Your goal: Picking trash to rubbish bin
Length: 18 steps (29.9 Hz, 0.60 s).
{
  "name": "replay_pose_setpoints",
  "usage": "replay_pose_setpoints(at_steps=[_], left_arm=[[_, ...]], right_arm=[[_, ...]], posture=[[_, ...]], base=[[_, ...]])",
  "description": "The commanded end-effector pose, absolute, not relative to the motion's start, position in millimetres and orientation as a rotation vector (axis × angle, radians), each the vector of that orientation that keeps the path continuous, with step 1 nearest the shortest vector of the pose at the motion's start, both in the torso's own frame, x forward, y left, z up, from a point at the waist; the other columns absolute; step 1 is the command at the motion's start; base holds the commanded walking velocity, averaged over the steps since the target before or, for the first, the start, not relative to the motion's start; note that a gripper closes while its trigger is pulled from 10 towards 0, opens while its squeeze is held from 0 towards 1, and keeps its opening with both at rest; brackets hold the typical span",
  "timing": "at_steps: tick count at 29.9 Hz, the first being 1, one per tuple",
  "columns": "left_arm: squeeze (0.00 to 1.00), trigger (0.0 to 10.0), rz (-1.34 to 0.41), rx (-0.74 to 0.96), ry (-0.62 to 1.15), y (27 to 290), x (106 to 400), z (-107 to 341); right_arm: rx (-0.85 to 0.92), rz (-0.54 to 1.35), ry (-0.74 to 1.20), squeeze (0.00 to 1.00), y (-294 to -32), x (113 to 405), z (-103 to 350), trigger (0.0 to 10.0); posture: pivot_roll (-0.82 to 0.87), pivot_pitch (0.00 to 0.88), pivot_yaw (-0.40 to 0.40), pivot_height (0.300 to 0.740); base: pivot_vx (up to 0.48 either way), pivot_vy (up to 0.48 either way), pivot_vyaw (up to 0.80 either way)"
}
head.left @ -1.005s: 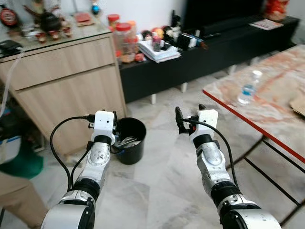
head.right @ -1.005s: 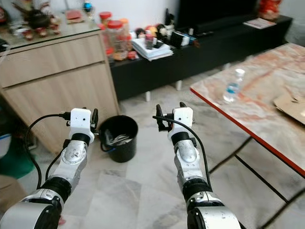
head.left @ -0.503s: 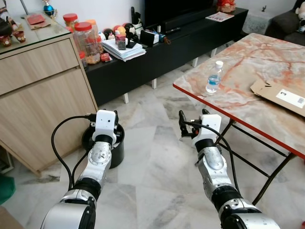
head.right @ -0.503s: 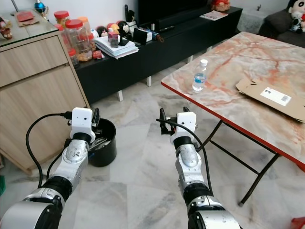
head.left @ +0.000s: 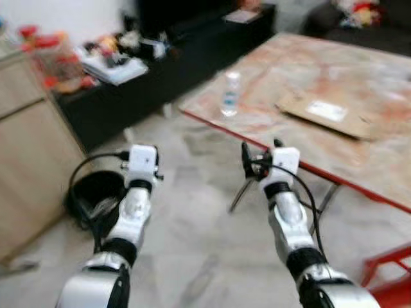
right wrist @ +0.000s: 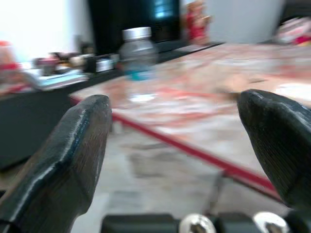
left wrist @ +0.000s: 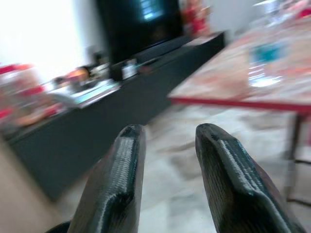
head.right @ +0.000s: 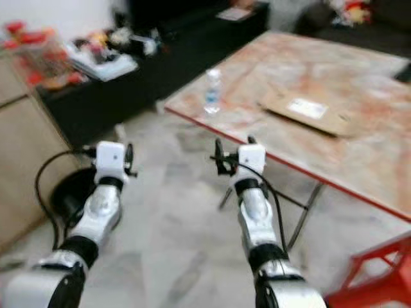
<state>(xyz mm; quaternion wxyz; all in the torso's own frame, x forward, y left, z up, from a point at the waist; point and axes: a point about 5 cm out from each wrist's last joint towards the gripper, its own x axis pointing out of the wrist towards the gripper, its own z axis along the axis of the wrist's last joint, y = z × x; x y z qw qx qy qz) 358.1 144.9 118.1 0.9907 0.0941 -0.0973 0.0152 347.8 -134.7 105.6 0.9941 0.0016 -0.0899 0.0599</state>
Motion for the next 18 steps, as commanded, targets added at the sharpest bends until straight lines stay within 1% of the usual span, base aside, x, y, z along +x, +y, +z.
replay_pose_setpoints(at_steps=[1,18], left_arm=[[0.00,10.0,0.050,0.197,-0.194,152.4,358.4,118.8],[0.00,10.0,0.032,0.164,-0.212,148.8,359.4,122.4]], right_arm=[[0.012,0.137,-0.195,0.00,-127.6,348.6,109.1,10.0],[0.019,0.157,-0.207,0.00,-120.3,348.4,111.4,10.0]], posture=[[-0.07,0.000,0.015,0.740],[-0.07,0.000,0.017,0.740]], base=[[0.000,0.000,-0.80],[0.000,0.000,-0.80]])
